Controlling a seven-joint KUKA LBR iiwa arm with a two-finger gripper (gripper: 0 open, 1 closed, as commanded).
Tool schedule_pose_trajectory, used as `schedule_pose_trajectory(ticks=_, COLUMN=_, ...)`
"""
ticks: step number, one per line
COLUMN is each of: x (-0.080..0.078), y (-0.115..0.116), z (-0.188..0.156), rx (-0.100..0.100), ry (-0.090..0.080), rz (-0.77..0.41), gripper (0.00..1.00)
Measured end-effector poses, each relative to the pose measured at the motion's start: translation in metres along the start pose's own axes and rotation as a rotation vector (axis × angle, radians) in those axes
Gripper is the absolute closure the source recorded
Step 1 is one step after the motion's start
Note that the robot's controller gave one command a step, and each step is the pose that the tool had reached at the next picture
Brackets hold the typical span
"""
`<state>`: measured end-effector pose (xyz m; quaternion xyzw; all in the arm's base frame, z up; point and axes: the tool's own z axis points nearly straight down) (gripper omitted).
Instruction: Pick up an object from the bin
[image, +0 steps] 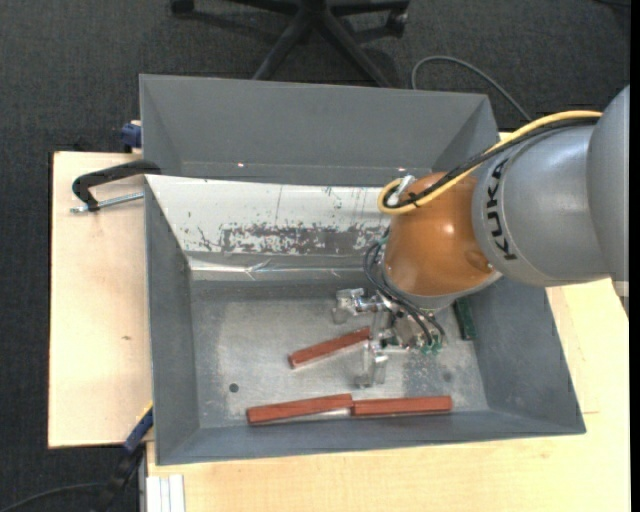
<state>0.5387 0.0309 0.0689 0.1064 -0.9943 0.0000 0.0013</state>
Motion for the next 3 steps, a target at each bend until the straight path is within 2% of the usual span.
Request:
schedule_pose_trajectory(ticks=1, x=-0.001, y=0.001, z=-0.001, rx=-0.001, ry=-0.003, rz=0.001, gripper=0.0)
schedule_pose_trajectory(ticks=2, x=-0.001, y=0.001, z=-0.001, rx=-0.001, ry=-0.004, rz=0.001, gripper=1.0)
schedule_pose_trajectory(ticks=3, x=-0.003, y=0.001, z=-0.047, rx=0.001, ry=-0.013, rz=0.002, gripper=1.0)
